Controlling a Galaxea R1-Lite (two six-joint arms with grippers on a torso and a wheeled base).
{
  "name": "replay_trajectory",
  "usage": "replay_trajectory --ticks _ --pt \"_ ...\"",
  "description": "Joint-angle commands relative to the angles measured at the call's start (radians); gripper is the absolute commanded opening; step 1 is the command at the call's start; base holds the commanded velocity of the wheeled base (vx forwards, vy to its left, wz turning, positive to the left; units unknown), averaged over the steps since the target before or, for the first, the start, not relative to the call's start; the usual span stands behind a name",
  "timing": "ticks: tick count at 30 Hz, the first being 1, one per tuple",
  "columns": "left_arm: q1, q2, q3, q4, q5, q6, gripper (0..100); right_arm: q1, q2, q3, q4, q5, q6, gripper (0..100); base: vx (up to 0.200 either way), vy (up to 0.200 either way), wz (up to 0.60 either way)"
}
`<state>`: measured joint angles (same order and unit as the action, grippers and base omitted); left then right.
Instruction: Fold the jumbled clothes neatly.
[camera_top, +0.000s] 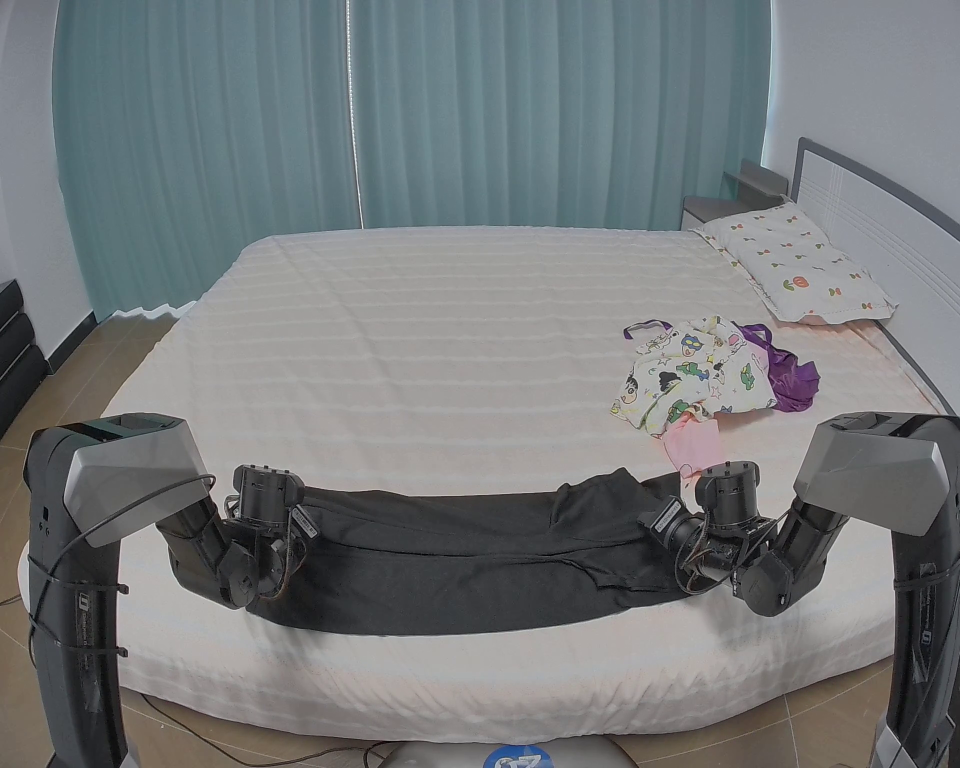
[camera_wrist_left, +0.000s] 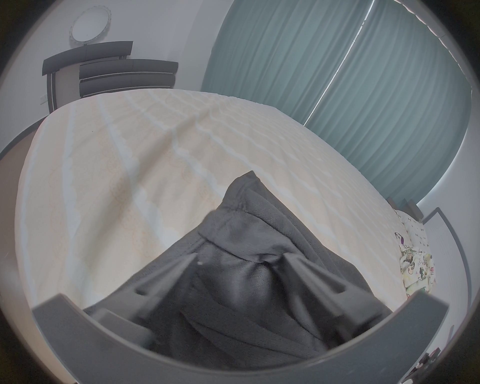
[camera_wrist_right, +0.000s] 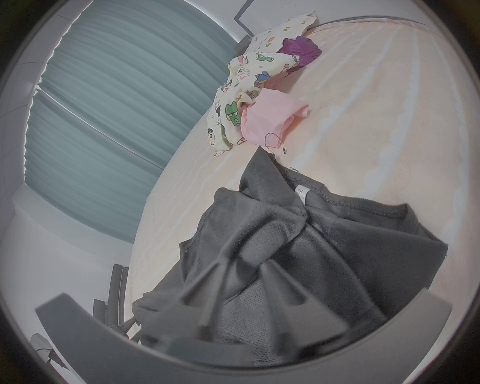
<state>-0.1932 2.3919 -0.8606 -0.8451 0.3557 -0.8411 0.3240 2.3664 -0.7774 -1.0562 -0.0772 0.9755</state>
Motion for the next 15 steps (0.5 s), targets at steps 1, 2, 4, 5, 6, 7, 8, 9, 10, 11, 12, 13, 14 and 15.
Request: replay_trajectory --ticks 1,2,4,5,6,7,8,9,10,11,12,13,14,15 --pt "0.000 -0.043 0.017 -0.002 0.000 -0.006 100 -0.017 -0.061 0.029 -0.002 0.002 0.000 100 0.000 0.000 0.00" --pt "0.001 -0.051 0.022 -0.002 0.000 -0.007 100 -0.022 -0.072 0.035 -0.002 0.002 0.000 100 0.000 0.000 0.00" --pt "0.008 -0.074 0.031 -0.002 0.000 -0.009 100 -0.036 -0.105 0.053 -0.001 0.002 -0.005 100 0.000 0.000 0.00" --pt "0.012 -0.102 0.035 -0.002 0.000 -0.010 100 -0.049 -0.131 0.069 -0.001 0.002 -0.021 100 0.000 0.000 0.00" --pt "0.020 -0.126 0.043 0.000 -0.001 -0.010 100 -0.065 -0.148 0.078 -0.001 0.004 -0.043 100 0.000 0.000 0.00" --pt "0.024 -0.143 0.051 0.000 -0.001 -0.012 100 -0.077 -0.159 0.081 -0.001 0.004 -0.058 100 0.000 0.000 0.00" --pt "0.024 -0.146 0.052 0.000 -0.001 -0.012 100 -0.079 -0.162 0.081 -0.001 0.004 -0.060 100 0.000 0.000 0.00" --pt "0.031 -0.168 0.061 0.000 -0.001 -0.012 100 -0.092 -0.173 0.083 -0.001 0.007 -0.072 100 0.000 0.000 0.00" --pt "0.041 -0.189 0.066 -0.002 -0.003 -0.012 100 -0.103 -0.182 0.083 0.001 0.020 -0.077 100 0.000 0.000 0.00" --pt "0.058 -0.206 0.072 0.000 -0.003 -0.013 100 -0.108 -0.187 0.081 0.001 0.047 -0.080 100 0.000 0.000 0.00" --pt "0.061 -0.209 0.074 -0.002 -0.004 -0.013 100 -0.109 -0.188 0.079 0.002 0.053 -0.081 100 0.000 0.000 0.00" --pt "0.070 -0.215 0.075 -0.002 -0.008 -0.019 100 -0.111 -0.188 0.075 0.012 0.076 -0.083 100 0.000 0.000 0.00" --pt "0.077 -0.218 0.080 -0.002 -0.014 -0.038 100 -0.109 -0.188 0.070 0.025 0.102 -0.086 100 0.000 0.000 0.00" --pt "0.081 -0.220 0.086 0.000 -0.026 -0.059 100 -0.108 -0.182 0.061 0.039 0.123 -0.093 100 0.000 0.000 0.00"
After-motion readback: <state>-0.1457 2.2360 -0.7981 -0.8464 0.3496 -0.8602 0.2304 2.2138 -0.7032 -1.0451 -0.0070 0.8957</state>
